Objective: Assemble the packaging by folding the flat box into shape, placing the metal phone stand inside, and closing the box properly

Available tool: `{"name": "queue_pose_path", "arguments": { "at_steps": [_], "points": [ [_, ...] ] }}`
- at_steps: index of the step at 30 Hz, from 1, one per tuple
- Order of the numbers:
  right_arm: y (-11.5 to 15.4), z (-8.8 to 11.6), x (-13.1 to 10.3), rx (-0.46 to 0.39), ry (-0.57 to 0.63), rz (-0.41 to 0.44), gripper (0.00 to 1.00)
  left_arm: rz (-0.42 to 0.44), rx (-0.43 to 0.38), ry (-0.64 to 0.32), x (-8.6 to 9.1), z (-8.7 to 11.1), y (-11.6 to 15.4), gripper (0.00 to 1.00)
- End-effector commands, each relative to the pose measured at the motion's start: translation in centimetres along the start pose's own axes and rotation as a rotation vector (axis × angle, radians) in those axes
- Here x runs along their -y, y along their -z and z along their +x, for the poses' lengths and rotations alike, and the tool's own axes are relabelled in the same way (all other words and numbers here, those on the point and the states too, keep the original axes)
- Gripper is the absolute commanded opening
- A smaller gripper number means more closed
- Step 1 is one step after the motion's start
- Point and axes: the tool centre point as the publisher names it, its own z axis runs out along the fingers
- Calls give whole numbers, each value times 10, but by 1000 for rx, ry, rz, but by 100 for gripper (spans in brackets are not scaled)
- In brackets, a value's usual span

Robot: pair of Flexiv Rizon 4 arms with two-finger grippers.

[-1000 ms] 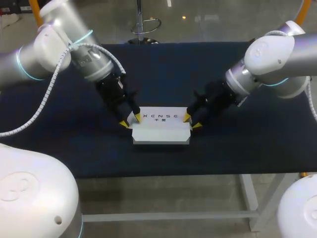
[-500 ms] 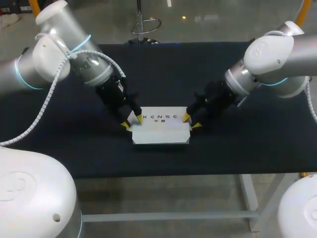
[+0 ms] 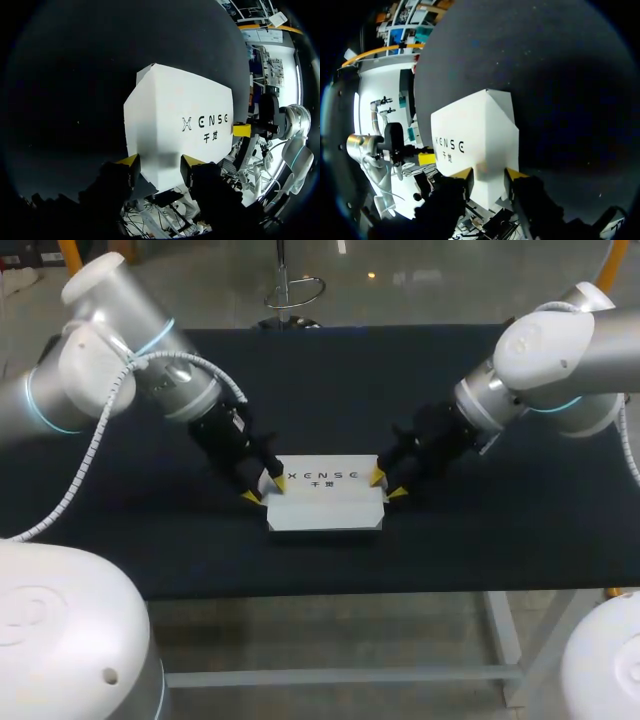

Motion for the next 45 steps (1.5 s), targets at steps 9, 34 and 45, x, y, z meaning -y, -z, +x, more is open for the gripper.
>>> {"name": "queue_pose_path", "arguments": {
  "at_steps": [9,34,45],
  "points": [
    [0,0,-2,-5,1,10,44,-9,-65,-17,5,0,-11,52],
    [-11,-10,1,7,80,-79,48,56,-69,-54,1,-8,-16,53],
    [-10,-13,5,11,115,-123,50,114,-41,6,2,-11,-16,49]
  ]
}}
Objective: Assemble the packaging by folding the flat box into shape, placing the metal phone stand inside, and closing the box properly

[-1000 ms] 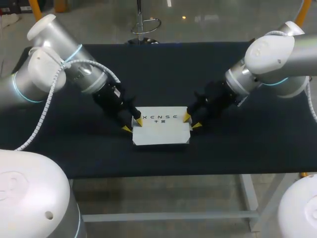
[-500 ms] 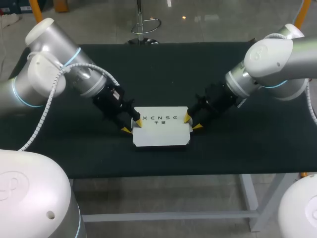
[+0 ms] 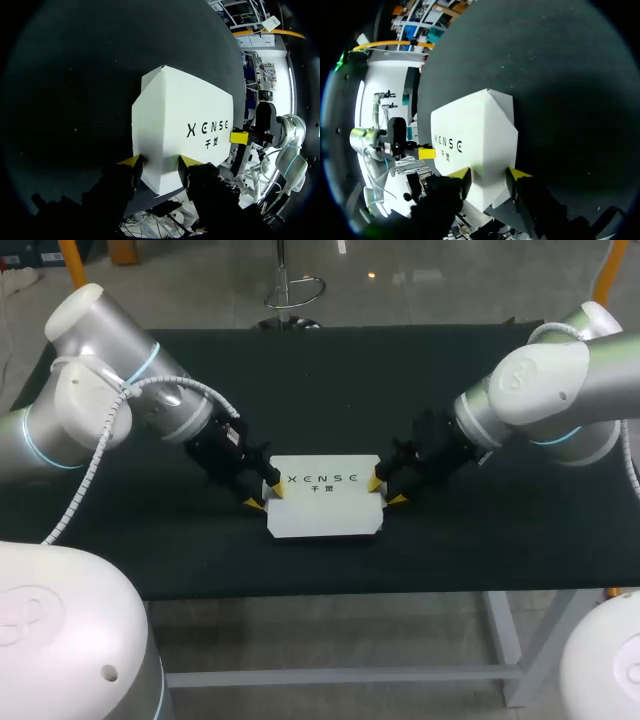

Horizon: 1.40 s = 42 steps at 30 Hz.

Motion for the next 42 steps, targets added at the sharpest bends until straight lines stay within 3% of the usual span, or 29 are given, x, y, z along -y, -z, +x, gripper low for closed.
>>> {"name": "queue_pose_path", "arguments": {
  "at_steps": [1,11,21,29,42],
  "points": [
    [1,-2,6,4,-1,-18,49,17,13,7,-6,0,-1,49],
    [1,-2,6,4,-1,-18,45,17,13,7,-6,0,-1,57],
    [1,-2,6,4,-1,-18,44,17,13,7,-6,0,-1,48],
    [0,-3,4,2,-2,-13,47,25,15,0,-6,1,-3,56],
    [0,-6,1,-38,1,-2,46,54,-46,-61,-4,1,-5,54]
  ]
}}
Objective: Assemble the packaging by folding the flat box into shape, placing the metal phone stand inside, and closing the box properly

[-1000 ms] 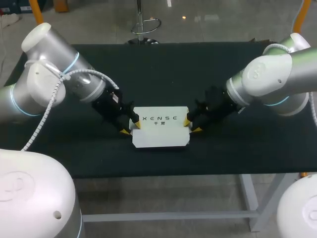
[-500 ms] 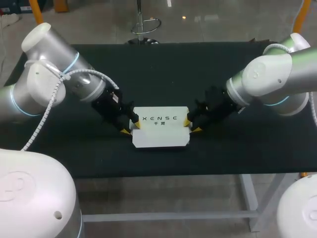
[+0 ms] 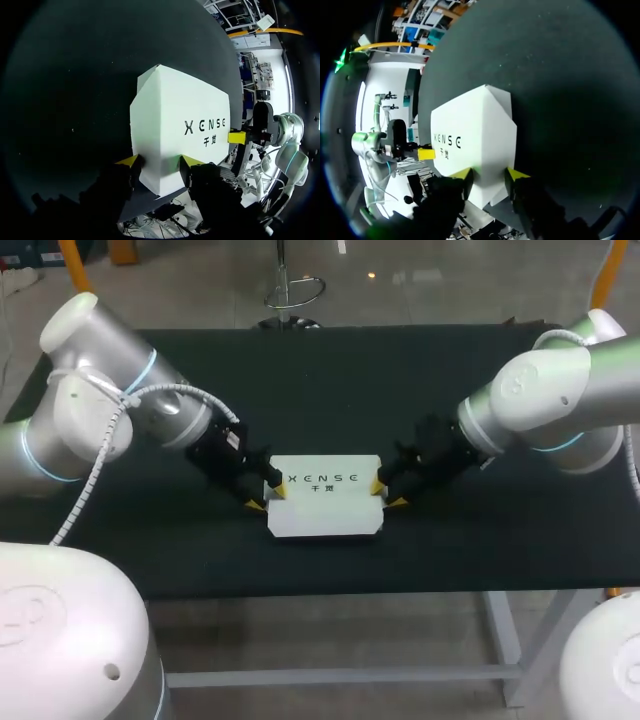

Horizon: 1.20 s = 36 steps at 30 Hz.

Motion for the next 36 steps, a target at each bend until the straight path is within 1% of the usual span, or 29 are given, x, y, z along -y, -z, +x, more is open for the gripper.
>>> {"name": "queue_pose_path", "arguments": {
  "at_steps": [1,5,9,11,18,31,36],
  "points": [
    [1,-4,-3,-28,3,10,46,14,-28,-15,-3,-2,-3,53],
    [1,-4,-3,-35,3,10,45,8,-49,-38,-2,-2,-3,53],
    [1,-5,-3,-39,2,11,45,9,-69,-39,-2,-2,-4,52],
    [1,-5,-3,-41,2,12,46,6,-79,-41,-1,-3,-5,50],
    [0,-8,-4,-44,-4,15,45,-2,-105,-48,1,-3,-8,47],
    [-3,-8,-4,-52,-8,26,47,-14,-130,-61,5,-2,-12,47],
    [-5,-9,-4,-58,-10,31,47,-20,-156,-69,5,-3,-12,46]
  ]
}}
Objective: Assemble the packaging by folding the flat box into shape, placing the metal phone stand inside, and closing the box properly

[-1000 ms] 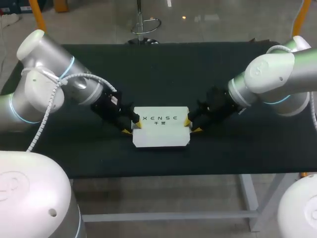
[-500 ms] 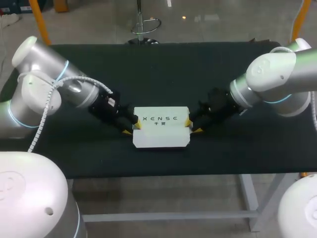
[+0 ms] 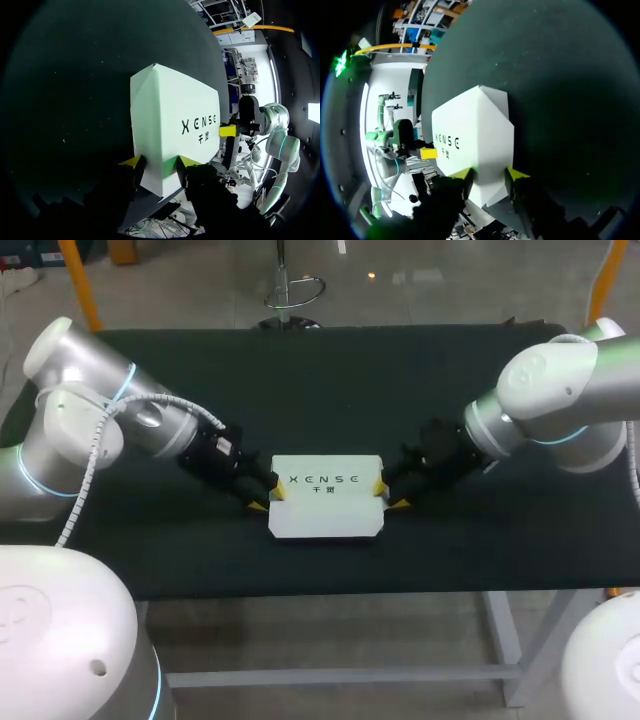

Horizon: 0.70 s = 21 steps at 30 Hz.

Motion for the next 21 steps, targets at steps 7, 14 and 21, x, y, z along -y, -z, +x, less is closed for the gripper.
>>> {"name": "queue_pose_path", "arguments": {
  "at_steps": [7,14,21],
  "points": [
    [-5,-3,-3,-27,1,6,47,-18,-41,-15,4,-2,-8,45],
    [-9,1,-4,-41,6,3,47,-25,-54,-14,4,1,-10,45],
    [-9,6,-4,-48,11,-3,47,-29,-61,-11,3,5,-9,45]
  ]
}}
